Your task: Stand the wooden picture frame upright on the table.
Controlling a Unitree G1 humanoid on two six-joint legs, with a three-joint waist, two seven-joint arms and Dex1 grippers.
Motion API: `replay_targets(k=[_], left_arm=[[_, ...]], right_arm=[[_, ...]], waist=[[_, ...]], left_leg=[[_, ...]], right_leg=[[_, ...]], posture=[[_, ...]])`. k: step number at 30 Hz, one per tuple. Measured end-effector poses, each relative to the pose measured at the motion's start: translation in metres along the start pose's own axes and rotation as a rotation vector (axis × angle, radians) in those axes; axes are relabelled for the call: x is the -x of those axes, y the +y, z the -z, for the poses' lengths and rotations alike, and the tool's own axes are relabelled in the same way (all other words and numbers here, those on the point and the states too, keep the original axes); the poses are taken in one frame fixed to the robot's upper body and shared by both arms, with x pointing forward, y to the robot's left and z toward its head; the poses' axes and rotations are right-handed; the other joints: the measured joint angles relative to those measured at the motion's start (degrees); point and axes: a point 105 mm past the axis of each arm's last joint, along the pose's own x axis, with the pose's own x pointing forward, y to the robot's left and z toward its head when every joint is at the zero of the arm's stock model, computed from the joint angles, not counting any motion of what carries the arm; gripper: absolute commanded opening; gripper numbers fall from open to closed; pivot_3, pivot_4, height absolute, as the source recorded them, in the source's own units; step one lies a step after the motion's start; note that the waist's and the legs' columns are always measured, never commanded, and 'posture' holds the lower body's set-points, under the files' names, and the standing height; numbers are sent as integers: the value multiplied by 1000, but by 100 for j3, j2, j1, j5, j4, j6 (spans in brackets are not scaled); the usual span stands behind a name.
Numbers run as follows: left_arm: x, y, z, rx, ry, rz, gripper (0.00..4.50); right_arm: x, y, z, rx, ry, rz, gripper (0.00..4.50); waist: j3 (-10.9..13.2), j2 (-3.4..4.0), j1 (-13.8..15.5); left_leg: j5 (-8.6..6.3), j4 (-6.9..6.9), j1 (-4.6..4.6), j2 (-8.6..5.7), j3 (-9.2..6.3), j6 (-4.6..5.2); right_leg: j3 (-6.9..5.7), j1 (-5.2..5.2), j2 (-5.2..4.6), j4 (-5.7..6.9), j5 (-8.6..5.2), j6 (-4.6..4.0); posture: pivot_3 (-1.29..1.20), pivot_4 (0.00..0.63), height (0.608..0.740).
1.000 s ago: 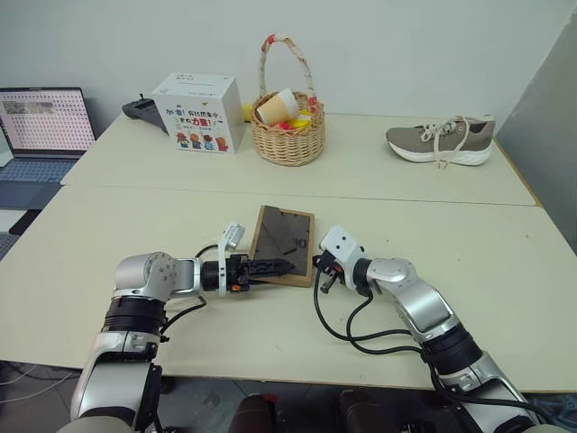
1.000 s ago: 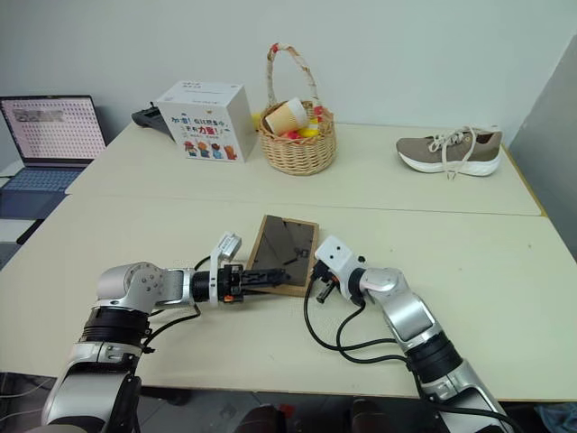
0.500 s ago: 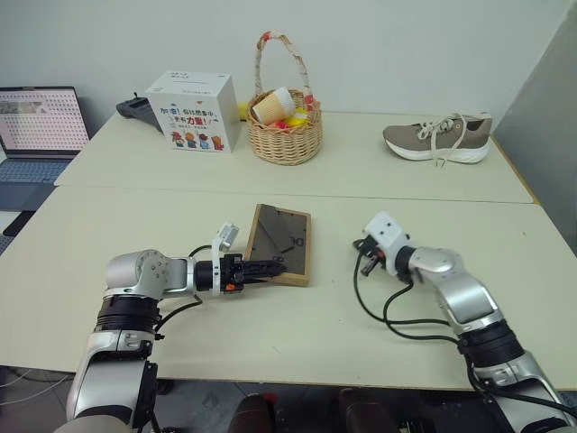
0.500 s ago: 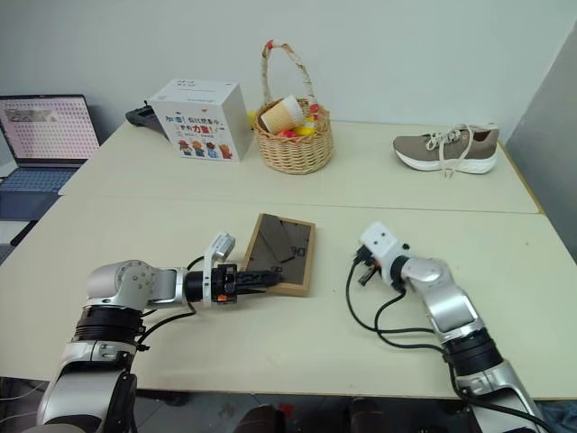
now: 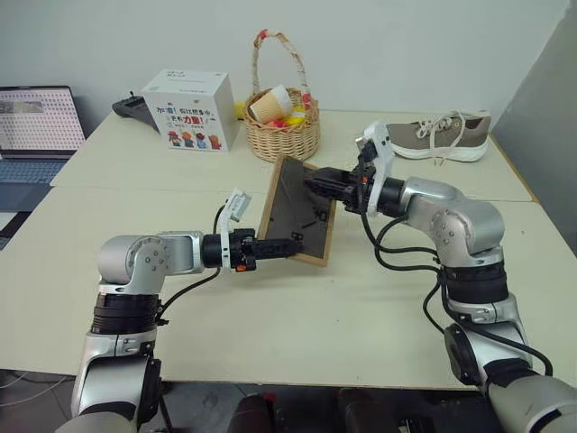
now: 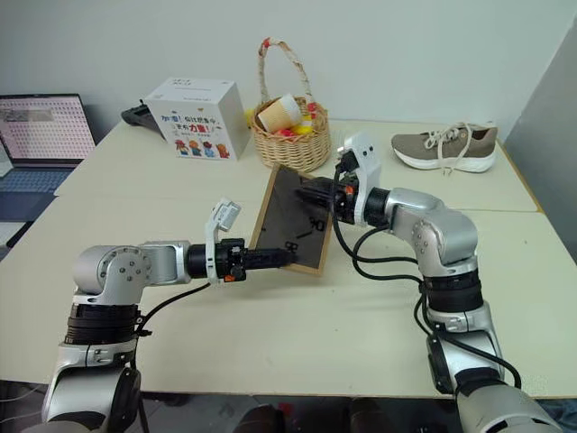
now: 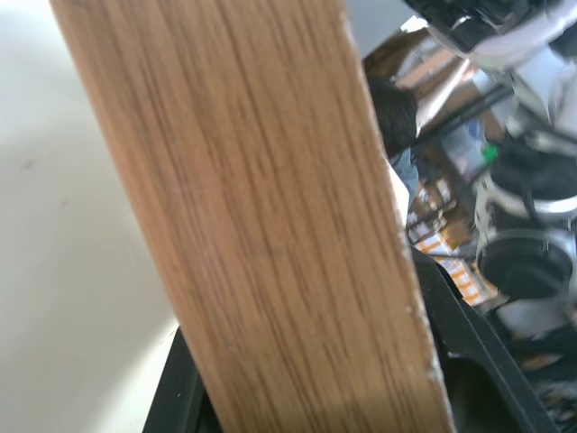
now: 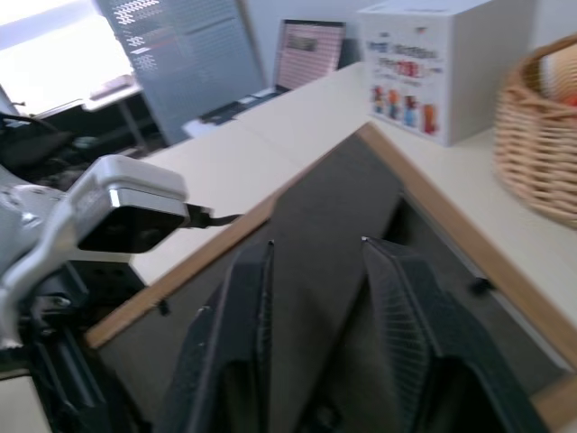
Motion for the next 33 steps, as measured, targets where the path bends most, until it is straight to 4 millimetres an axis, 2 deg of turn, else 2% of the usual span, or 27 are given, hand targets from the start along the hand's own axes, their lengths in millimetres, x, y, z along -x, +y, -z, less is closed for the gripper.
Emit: replay_targets(k=[5,10,18,21,24,29,31,33], left_arm=[[3,-7,-3,-7,-6,22,1398],[11,-7,1,-7,-2,2,1398],[15,-14,3,-1,-20,20,1398],[19,-17,4,36,-26,37,1398],[22,-20,6,81,-33,62,1398],[26,-22,7,128,-49,74,1398],[25,-24,8,148,-53,93,1398],[26,-25,10,178,-48,101,1398]], right_arm=[[-1,-6,-6,-21,17,-34,3528],[-8,3,-4,-19,25,-102,4474],[-6,31,-4,-93,11,-286,4474],[9,45,-4,-108,17,-377,4474],[25,48,-2,-116,36,-409,4474],[48,34,3,-117,33,-330,4474],[57,21,7,-32,35,-211,4474],[71,-3,16,98,48,-31,4474]], waist=[[1,1,-4],[2,1,-50],[2,1,-55],[2,1,-56],[2,1,-48],[4,-2,-51],[3,-2,-48],[7,-6,-45]], left_leg=[[-1,-5,-1,1,5,2],[0,-21,0,5,4,1],[0,-23,-1,4,1,0],[0,-23,-2,3,0,1],[0,-22,-1,2,0,1],[-1,-23,-1,3,1,2],[-1,-24,-2,3,0,2],[-1,-25,-2,0,2,1]], right_leg=[[1,-2,6,-6,0,0],[3,-10,6,-7,0,0],[3,-10,5,-8,0,0],[2,-10,5,-9,0,1],[1,-9,5,-10,-1,1],[3,-9,6,-9,-1,2],[2,-8,6,-14,-2,4],[3,-7,5,-17,-3,5]], posture=[[0,150,740],[0,150,740],[0,150,740],[0,150,740],[0,150,740],[0,150,740],[0,150,740],[0,150,740]])
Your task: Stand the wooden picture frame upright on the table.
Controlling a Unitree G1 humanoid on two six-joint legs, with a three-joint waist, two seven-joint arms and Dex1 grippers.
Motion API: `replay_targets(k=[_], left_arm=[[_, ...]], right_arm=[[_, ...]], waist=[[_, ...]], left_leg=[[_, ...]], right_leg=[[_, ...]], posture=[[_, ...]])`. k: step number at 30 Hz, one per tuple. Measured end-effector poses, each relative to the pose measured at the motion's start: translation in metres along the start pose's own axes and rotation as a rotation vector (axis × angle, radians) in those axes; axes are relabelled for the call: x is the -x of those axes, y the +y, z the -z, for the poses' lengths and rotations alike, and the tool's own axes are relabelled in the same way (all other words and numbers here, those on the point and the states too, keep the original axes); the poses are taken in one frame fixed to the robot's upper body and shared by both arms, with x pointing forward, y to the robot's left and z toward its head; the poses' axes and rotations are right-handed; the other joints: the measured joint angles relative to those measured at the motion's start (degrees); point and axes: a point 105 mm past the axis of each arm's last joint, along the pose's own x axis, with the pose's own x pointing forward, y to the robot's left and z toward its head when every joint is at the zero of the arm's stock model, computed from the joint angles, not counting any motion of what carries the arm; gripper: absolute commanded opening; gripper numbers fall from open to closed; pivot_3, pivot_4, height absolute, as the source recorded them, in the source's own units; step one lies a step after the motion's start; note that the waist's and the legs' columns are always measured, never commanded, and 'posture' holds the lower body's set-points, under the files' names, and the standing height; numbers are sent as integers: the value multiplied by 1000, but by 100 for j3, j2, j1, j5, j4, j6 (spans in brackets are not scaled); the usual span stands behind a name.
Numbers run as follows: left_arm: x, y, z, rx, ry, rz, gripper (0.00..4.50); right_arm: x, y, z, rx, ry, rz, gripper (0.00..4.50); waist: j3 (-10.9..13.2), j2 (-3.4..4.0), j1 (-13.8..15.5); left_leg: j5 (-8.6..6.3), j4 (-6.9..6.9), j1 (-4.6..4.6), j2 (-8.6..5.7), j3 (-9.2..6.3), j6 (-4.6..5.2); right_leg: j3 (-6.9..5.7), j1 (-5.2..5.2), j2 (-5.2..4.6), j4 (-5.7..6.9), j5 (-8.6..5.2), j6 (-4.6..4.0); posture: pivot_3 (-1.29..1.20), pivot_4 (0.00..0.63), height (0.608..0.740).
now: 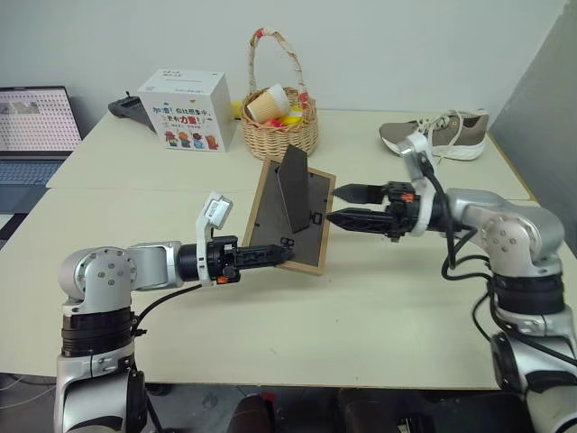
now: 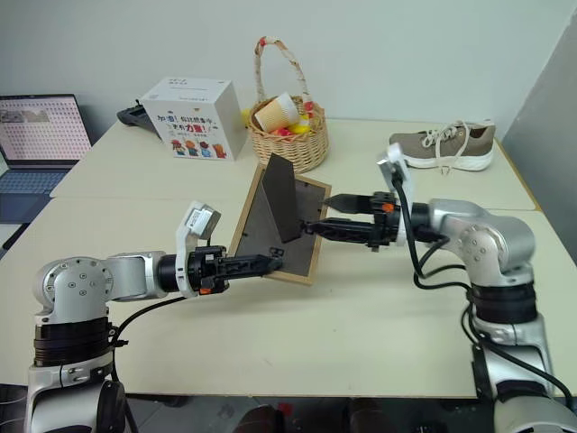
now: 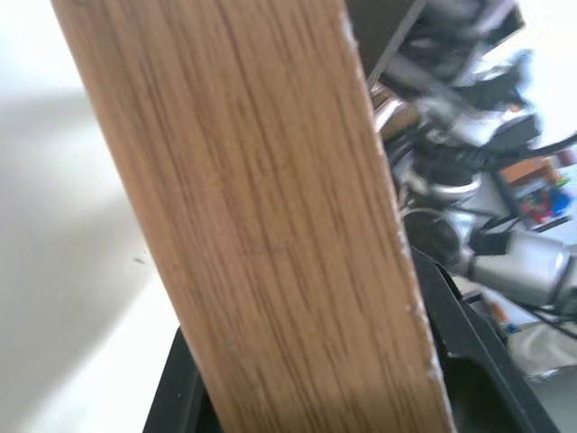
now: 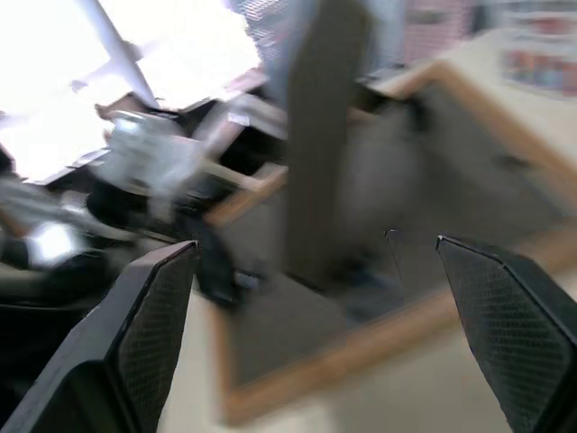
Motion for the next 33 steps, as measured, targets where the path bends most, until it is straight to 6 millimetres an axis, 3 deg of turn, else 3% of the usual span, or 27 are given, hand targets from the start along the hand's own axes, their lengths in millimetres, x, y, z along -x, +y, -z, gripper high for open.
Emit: replay_targets(k=[3,5,8,11,16,19,29,31,33], left_arm=[[5,-1,1,40,-3,4,1398],[6,-3,1,72,2,19,1398],[4,-7,0,111,-6,58,1398],[1,-15,-1,118,-6,97,1398],[-5,-18,12,164,15,120,1398],[-5,-19,15,182,2,103,1398],[-6,-31,12,184,-40,107,1398],[-7,-29,15,198,-42,108,1398],[-7,-29,15,201,-46,105,2093]], right_arm=[[18,-26,24,352,103,212,4474],[22,-35,31,775,149,309,4474],[7,-24,30,1243,82,308,4474],[-19,-7,26,1501,-71,257,4474],[-47,8,16,1644,-233,215,4474],[-51,11,20,1665,-275,183,4052],[-47,14,27,1695,-316,106,1470],[-47,13,30,1708,-301,88,1401],[-47,13,30,1710,-298,82,1384]], waist=[[11,-11,-5],[13,-13,-7],[18,-18,-77],[19,-20,-92],[19,-21,-45],[22,-28,4],[22,-29,37],[22,-29,38],[23,-29,37]], left_leg=[[1,-5,1,-3,8,-1],[1,-1,4,-2,8,-2],[5,-2,15,5,16,-8],[21,-7,18,7,8,-37],[24,-7,20,11,4,-42],[24,-5,20,12,0,-42],[24,4,21,-4,1,-39],[24,5,21,-6,1,-39],[24,6,21,-6,0,-39]], right_leg=[[1,-1,0,-2,-2,4],[6,-2,-1,0,-2,4],[21,-5,-8,14,-1,3],[25,-6,-9,22,0,1],[23,-5,-21,23,0,-1],[19,-2,-39,22,1,-1],[13,9,-57,20,0,0],[13,9,-55,21,0,0],[12,9,-52,21,0,0]], posture=[[0,150,740],[0,150,740],[0,150,740],[0,150,740],[0,150,740],[0,150,740],[0,150,740],[0,150,740],[0,150,740]])
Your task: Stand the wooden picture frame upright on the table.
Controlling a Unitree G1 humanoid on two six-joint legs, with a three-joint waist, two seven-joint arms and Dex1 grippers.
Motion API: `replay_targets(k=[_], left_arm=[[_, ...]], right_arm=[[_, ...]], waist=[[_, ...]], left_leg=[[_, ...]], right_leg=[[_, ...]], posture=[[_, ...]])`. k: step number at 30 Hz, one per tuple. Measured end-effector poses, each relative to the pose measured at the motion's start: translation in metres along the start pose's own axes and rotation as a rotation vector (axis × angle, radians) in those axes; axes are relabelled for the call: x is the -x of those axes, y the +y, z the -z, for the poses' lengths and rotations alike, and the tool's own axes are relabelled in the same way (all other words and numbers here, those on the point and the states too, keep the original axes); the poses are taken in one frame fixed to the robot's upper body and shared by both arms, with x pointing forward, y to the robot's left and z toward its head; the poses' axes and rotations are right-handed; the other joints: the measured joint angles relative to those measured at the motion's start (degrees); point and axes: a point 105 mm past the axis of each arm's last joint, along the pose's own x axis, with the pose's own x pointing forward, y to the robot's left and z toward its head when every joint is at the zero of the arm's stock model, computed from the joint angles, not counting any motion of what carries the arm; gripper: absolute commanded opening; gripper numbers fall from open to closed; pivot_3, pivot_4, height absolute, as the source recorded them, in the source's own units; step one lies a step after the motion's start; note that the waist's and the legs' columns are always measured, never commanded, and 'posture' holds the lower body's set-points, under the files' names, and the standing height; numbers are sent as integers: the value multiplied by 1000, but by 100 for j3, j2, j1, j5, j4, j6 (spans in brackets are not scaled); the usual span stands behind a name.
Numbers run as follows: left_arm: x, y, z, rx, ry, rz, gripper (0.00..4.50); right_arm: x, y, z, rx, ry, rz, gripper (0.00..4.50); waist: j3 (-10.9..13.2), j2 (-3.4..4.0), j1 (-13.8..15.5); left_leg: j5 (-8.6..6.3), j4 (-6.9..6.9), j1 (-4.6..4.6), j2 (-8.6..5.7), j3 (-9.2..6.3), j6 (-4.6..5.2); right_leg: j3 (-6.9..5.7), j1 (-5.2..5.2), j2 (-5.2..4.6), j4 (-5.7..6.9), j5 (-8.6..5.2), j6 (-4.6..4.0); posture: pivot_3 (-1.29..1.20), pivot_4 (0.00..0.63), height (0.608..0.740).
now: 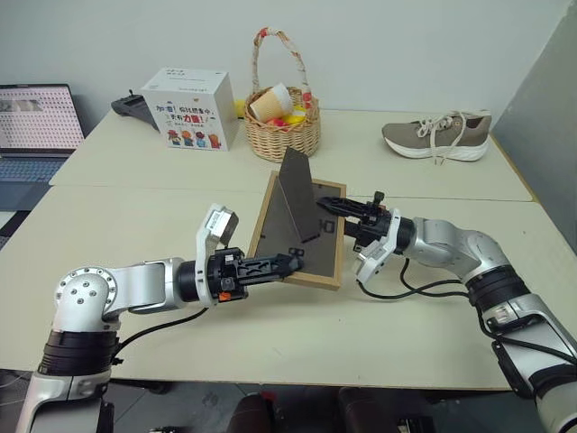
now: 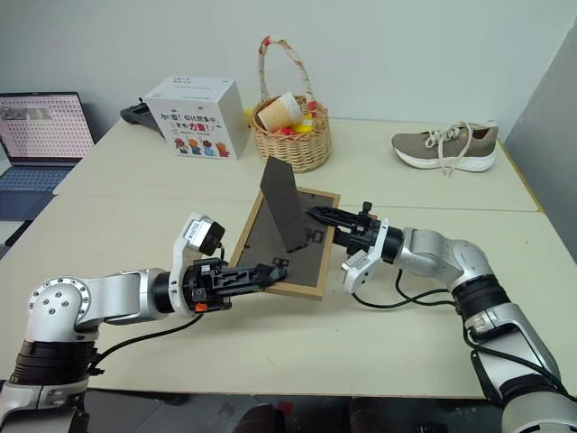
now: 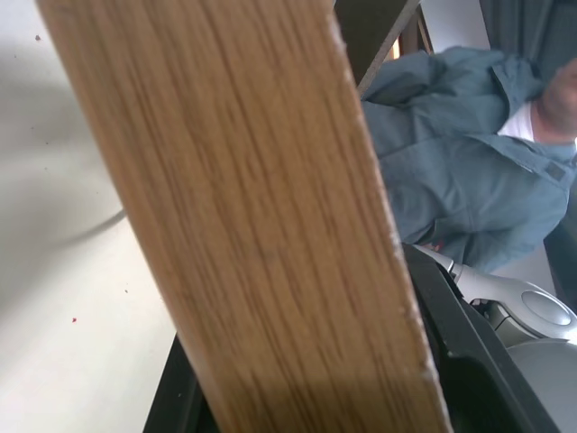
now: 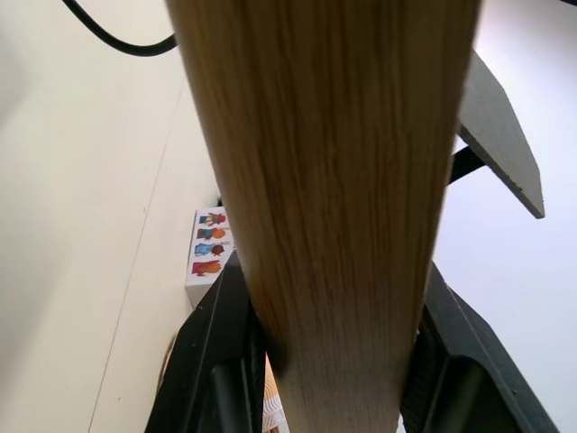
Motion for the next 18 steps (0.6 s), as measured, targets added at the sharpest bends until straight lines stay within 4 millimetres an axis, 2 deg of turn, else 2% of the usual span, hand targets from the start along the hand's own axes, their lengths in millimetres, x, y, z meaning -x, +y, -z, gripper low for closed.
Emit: replay_targets(k=[4,7,10,11,14,18], left_arm=[[1,0,-6,-42,-34,-46,2834],[6,0,-13,-50,-72,-68,3610],[19,-5,-33,-105,-195,-101,4314],[26,-7,-35,-129,-236,-126,4498],[40,-8,-29,-177,-290,-238,4500],[60,13,-16,-342,-240,-579,4500]], right_arm=[[5,2,3,-49,10,-11,1313],[6,3,4,-111,13,-16,1313],[6,6,12,-243,53,-5,1312],[3,8,16,-317,75,-4,1312],[-10,20,31,-627,151,3,1310],[-22,47,41,-1220,198,-42,1310]], waist=[[0,0,-3],[0,0,-9],[1,-2,-32],[1,-2,-72],[1,-3,-132],[5,3,-82]], left_leg=[[0,0,1,1,1,1],[-1,1,1,2,0,2],[-1,3,1,7,-1,3],[-2,2,2,12,0,3],[-1,-4,8,24,-6,2],[-1,-9,10,19,-15,4]], right_leg=[[1,1,0,0,0,0],[0,1,0,0,0,0],[-3,4,0,0,0,0],[0,5,-1,-1,0,0],[-3,8,-4,-2,0,-1],[-15,13,-9,-1,0,-1]], posture=[[0,150,740],[0,150,740],[0,150,740],[0,150,740],[0,150,740],[0,150,740]])
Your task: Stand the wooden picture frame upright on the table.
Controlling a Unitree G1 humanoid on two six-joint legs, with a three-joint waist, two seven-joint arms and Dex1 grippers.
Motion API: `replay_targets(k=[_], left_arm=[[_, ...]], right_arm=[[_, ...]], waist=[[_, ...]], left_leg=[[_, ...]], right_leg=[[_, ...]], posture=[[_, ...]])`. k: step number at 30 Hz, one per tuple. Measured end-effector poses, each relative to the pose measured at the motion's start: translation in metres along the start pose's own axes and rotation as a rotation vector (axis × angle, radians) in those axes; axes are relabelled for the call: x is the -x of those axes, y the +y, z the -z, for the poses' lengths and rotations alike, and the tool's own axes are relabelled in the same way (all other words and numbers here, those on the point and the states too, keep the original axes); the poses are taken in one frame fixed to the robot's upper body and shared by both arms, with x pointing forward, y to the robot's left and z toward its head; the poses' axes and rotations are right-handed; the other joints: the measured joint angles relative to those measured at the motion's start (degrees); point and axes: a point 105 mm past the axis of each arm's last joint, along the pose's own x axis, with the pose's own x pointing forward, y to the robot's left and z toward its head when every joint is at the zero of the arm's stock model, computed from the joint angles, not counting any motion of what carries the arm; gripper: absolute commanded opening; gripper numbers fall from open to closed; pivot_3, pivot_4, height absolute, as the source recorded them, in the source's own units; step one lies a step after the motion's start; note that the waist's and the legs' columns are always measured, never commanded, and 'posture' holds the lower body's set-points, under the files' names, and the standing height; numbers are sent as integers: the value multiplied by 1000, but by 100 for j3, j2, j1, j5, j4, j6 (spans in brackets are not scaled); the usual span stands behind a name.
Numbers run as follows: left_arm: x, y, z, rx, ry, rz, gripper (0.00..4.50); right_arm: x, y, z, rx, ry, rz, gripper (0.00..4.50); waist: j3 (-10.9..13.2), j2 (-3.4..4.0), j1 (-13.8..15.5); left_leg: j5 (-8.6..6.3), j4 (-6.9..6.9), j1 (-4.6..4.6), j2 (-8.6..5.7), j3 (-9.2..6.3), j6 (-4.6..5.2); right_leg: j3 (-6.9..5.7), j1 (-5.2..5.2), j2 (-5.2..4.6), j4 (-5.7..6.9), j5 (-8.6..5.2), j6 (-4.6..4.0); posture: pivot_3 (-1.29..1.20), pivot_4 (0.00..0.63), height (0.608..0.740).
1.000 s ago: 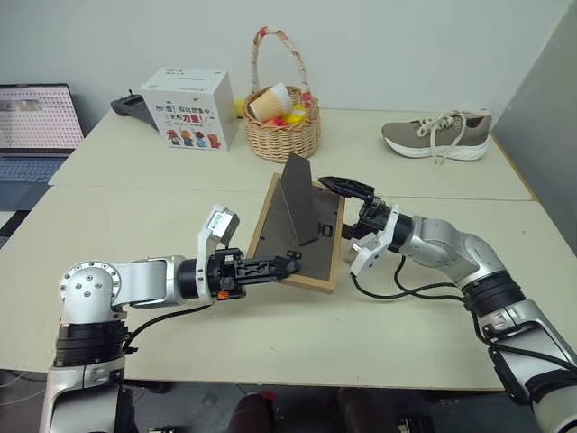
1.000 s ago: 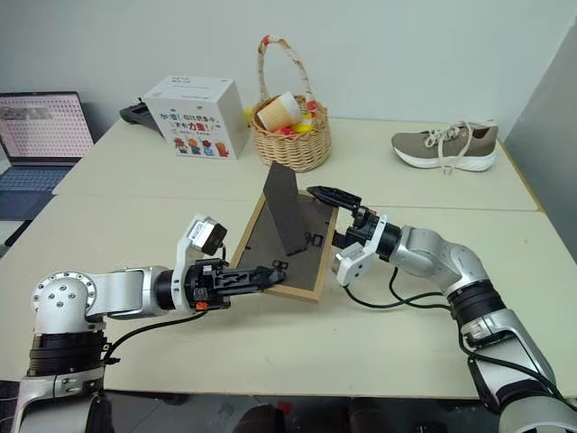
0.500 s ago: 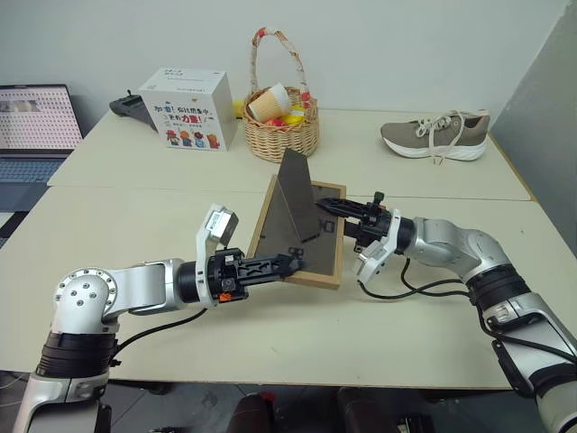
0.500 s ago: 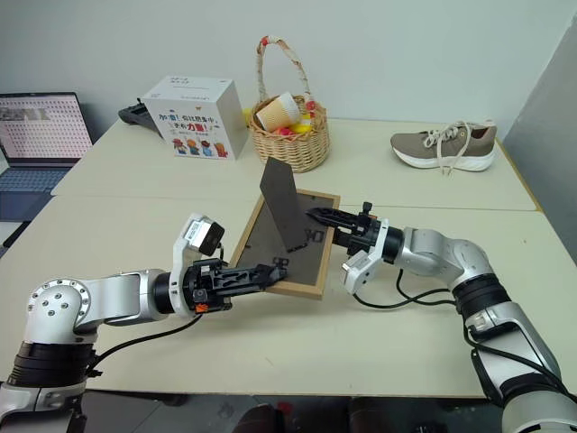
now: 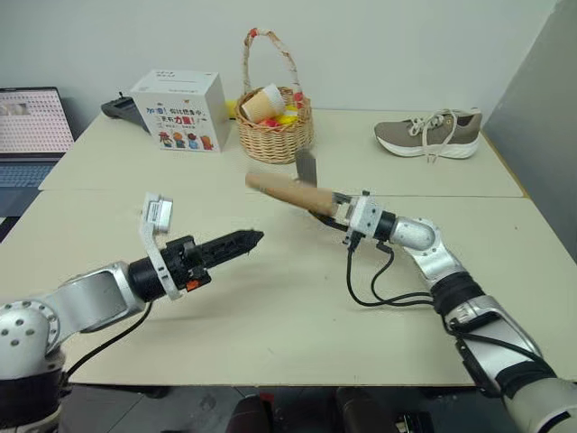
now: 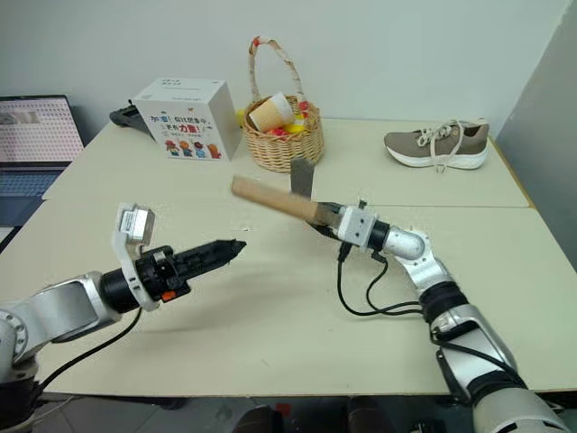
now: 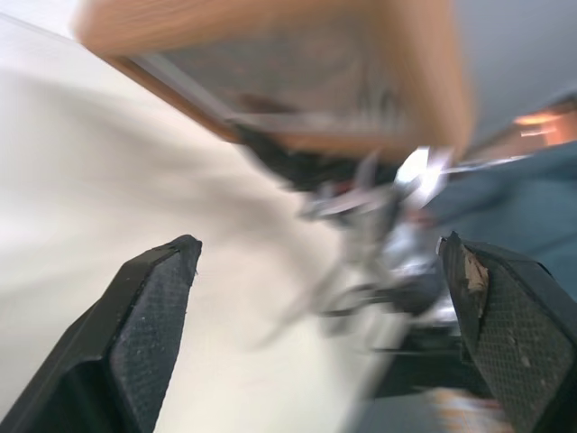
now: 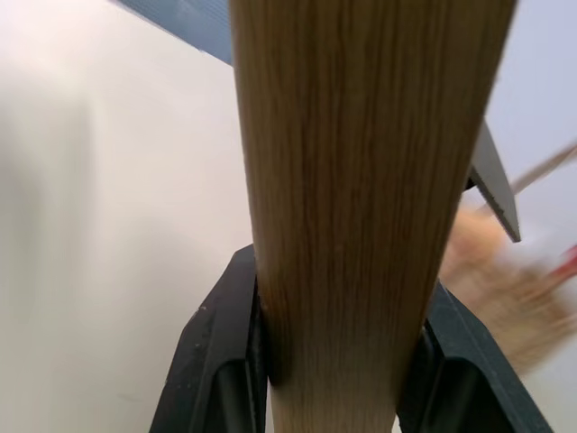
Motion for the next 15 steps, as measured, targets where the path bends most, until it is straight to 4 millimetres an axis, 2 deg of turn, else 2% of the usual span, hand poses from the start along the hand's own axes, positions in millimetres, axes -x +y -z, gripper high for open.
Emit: replay_targets(k=[2,4,7,11,13,15], left_arm=[[2,18,5,-227,44,-203,4500],[1,27,4,-317,8,-282,4500],[-3,30,9,-380,-23,-295,4500],[-5,34,26,-424,7,-284,4500],[-6,34,26,-426,-16,-274,4500],[-7,35,25,-427,-30,-271,4500]], right_arm=[[-7,8,8,-303,6,-61,1307],[-12,19,11,-497,6,-134,1307],[-14,33,18,-628,51,-207,1307],[-12,38,26,-710,80,-225,1307],[-12,36,26,-709,83,-222,2011],[-9,33,30,-715,97,-200,2404]], waist=[[4,7,53],[10,19,106],[10,18,159],[10,18,151],[10,17,151],[10,17,150]], left_leg=[[1,-2,2,-9,4,-2],[2,-7,3,-14,18,0],[-1,-12,0,-18,24,5],[-10,-19,3,-22,35,20],[-11,-19,3,-19,34,21],[-11,-19,3,-17,34,22]], right_leg=[[0,2,1,-5,-1,-1],[4,-2,0,-4,-1,-1],[8,-6,2,-15,-1,-1],[15,-11,20,-15,-1,-1],[12,-11,31,-12,-1,-1],[11,-10,46,-10,-1,-2]], posture=[[0,150,740],[0,150,740],[0,150,740],[0,150,740],[0,150,740],[0,150,740]])
